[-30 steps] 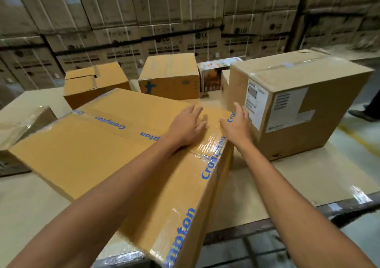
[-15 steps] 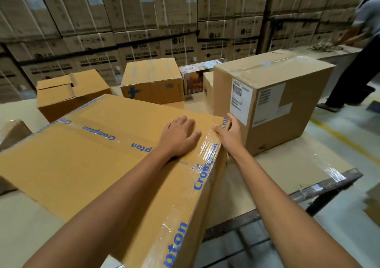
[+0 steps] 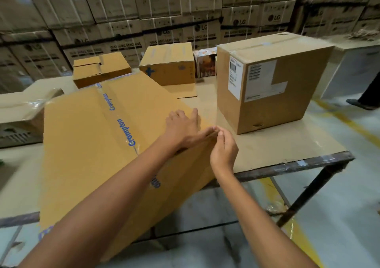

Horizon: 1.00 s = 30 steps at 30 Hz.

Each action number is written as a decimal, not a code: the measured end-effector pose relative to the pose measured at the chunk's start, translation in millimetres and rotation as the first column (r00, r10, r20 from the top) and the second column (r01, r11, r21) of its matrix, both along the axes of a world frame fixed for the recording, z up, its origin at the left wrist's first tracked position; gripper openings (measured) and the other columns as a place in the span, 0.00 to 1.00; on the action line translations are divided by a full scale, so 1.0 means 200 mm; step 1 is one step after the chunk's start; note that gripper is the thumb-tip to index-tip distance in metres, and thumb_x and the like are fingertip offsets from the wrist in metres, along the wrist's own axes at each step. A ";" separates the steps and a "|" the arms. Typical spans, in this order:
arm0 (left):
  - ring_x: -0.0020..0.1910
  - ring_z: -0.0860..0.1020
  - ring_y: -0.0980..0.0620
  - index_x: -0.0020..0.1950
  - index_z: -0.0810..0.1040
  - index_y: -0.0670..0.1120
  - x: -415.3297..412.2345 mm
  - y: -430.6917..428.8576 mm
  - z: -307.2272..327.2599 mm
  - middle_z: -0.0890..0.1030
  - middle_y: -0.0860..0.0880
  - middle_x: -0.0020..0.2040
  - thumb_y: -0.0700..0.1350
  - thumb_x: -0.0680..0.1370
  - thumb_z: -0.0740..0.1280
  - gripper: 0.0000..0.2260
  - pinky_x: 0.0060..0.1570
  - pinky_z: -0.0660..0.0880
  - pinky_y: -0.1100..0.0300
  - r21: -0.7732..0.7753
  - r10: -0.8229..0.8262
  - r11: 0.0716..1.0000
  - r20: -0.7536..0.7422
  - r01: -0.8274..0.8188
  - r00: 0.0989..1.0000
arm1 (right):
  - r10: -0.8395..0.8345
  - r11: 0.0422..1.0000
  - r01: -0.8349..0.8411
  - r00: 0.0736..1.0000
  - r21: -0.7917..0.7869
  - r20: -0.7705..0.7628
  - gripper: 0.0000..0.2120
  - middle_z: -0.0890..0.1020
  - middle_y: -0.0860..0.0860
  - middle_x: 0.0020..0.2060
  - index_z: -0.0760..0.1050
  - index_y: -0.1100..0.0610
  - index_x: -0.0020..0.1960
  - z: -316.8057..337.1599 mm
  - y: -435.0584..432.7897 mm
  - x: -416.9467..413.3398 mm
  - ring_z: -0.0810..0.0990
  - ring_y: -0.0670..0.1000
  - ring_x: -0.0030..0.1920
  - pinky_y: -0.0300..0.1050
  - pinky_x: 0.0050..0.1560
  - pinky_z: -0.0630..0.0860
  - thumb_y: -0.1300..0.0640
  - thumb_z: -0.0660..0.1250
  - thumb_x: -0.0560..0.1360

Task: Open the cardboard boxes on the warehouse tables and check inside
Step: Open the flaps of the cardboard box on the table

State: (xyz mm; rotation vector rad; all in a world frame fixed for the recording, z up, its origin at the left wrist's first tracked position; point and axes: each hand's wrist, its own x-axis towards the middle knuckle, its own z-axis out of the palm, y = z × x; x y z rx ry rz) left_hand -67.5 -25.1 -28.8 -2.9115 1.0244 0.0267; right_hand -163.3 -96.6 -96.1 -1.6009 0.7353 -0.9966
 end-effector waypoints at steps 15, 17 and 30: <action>0.79 0.51 0.37 0.81 0.54 0.56 -0.39 0.26 -0.07 0.55 0.37 0.80 0.79 0.69 0.42 0.45 0.76 0.49 0.39 -0.143 -0.055 0.989 -0.068 0.045 0.996 | 0.287 0.223 -0.069 0.958 0.972 0.002 0.16 0.82 0.58 0.47 0.78 0.58 0.52 -0.51 0.21 -0.42 0.80 0.58 0.47 0.52 0.51 0.79 0.45 0.63 0.78; 0.79 0.52 0.38 0.81 0.55 0.56 -0.41 0.29 -0.05 0.56 0.38 0.80 0.78 0.71 0.45 0.44 0.77 0.50 0.40 -0.165 -0.068 0.985 -0.072 0.055 0.995 | 0.272 0.211 -0.137 0.959 0.968 0.076 0.18 0.84 0.61 0.50 0.80 0.57 0.55 -0.52 0.23 -0.43 0.82 0.61 0.53 0.58 0.61 0.77 0.45 0.60 0.78; 0.77 0.54 0.30 0.73 0.66 0.48 -0.37 0.60 0.23 0.60 0.35 0.77 0.75 0.75 0.49 0.39 0.68 0.46 0.24 -0.344 0.346 0.848 -0.216 -0.403 0.913 | 0.274 0.278 -0.229 0.950 0.933 0.151 0.14 0.86 0.54 0.37 0.80 0.54 0.47 -0.35 0.34 -0.41 0.82 0.58 0.44 0.53 0.49 0.78 0.45 0.63 0.78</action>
